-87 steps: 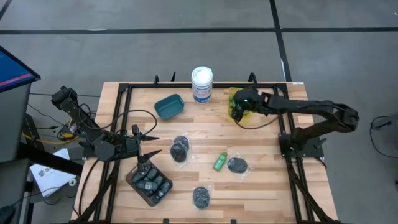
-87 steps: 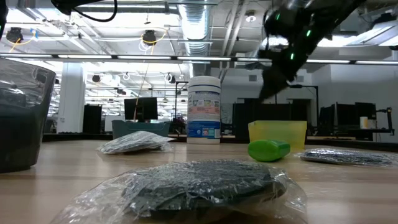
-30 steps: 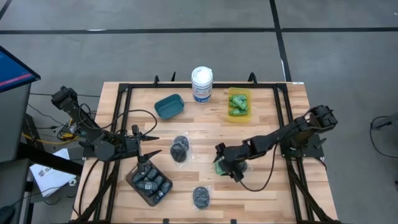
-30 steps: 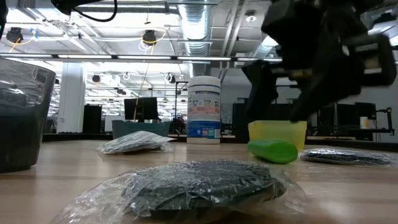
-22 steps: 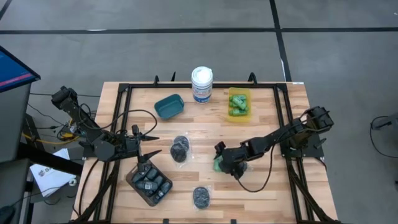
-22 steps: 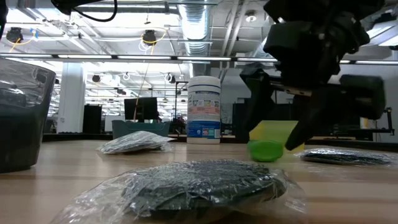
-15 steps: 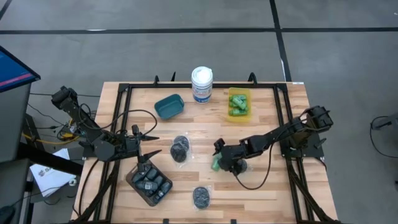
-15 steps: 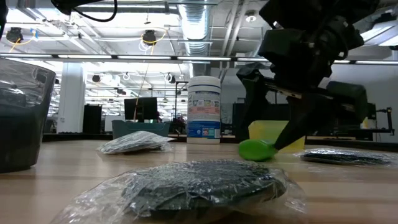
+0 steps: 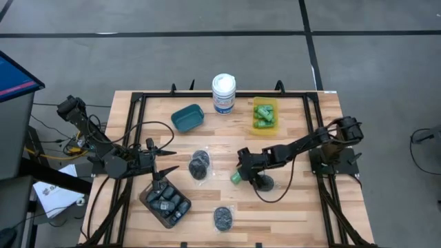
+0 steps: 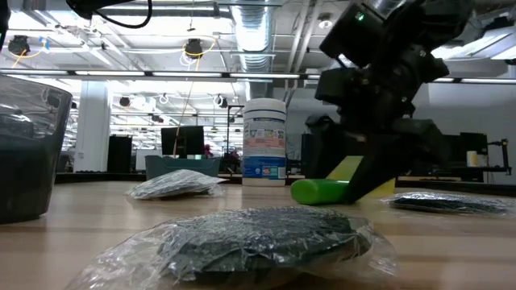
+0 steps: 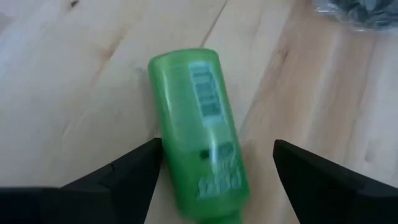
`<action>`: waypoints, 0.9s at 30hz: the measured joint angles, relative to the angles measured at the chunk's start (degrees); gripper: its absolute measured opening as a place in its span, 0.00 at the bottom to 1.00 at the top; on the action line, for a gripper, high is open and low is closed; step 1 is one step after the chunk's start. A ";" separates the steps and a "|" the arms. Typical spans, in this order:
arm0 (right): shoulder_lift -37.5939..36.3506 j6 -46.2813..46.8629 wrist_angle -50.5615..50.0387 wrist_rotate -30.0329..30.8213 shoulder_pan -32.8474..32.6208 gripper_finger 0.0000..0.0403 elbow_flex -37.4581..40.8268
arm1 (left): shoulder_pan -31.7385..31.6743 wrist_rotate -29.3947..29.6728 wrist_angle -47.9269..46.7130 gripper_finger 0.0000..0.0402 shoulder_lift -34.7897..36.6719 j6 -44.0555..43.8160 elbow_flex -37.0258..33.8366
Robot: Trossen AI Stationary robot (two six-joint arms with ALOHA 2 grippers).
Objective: Pick & Place Travel size toiletries
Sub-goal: Put the green shampoo bottle into the yellow bin
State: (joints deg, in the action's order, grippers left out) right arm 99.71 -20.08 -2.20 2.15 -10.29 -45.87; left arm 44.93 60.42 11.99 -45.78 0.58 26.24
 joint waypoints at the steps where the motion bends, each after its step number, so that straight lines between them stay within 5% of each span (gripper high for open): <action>1: 0.72 0.35 0.60 -0.60 0.01 0.73 -0.10 | -0.02 -0.02 0.00 0.56 -0.02 0.00 0.00; 19: -3.95 3.04 2.39 -0.57 0.60 0.33 0.22 | -0.02 -0.22 0.02 0.56 -0.01 0.24 0.00; 27: -17.16 3.21 -3.55 5.38 6.78 0.34 0.15 | -0.02 -0.19 0.02 0.56 0.00 0.24 0.00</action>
State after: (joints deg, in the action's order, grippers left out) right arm 82.56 -16.86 -5.75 7.53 -3.51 -45.71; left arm 44.91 60.23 12.01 -45.78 0.82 26.24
